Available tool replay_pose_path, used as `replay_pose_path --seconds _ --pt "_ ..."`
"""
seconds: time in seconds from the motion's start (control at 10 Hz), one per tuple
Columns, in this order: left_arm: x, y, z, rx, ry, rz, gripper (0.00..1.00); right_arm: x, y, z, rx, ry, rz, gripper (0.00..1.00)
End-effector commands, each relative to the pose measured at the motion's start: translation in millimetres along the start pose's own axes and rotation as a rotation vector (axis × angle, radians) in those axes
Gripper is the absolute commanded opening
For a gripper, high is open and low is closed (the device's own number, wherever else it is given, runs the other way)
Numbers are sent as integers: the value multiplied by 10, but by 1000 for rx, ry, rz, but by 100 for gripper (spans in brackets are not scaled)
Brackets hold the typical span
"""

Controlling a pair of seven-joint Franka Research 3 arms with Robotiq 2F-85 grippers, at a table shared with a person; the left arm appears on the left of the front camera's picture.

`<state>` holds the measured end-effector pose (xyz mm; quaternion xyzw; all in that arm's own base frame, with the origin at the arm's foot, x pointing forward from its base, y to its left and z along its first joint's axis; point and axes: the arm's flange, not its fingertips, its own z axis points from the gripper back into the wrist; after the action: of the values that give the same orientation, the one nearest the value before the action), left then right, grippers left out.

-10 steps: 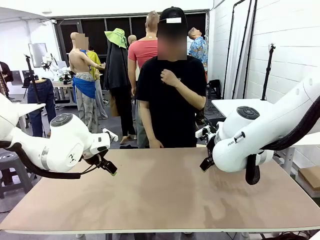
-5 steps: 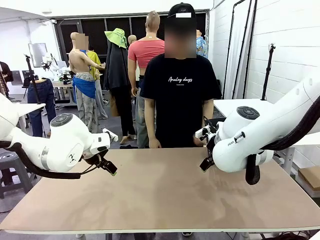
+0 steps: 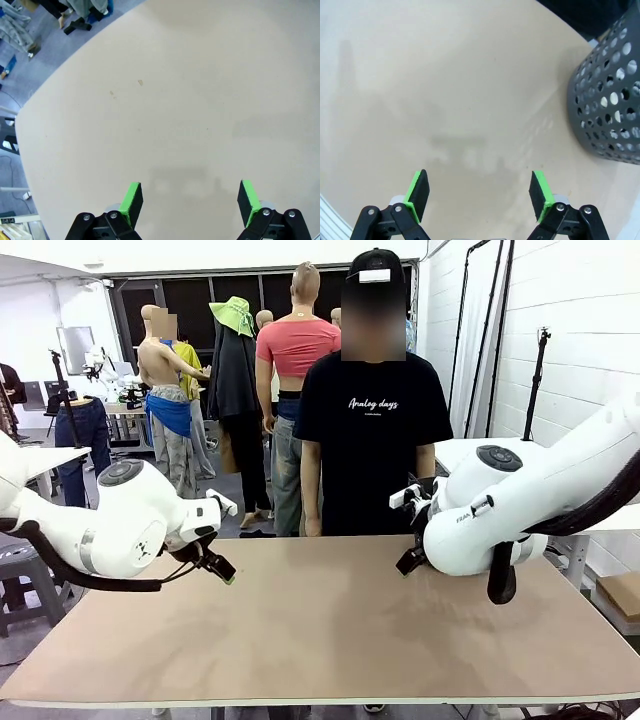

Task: Fold the training pants.
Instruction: Grab both ends of the Training pants handed by a person.

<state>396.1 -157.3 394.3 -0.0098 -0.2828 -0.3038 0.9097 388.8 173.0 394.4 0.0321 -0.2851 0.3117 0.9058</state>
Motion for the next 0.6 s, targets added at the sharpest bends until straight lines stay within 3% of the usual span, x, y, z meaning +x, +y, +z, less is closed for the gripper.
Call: replay_pose_path --seconds 0.0,0.5 --pt "-2 -95 392 6 5 -11 100 27 -85 273 61 -3 9 100" --pt "153 -170 960 -7 53 32 100 213 -172 1001 78 16 71 100"
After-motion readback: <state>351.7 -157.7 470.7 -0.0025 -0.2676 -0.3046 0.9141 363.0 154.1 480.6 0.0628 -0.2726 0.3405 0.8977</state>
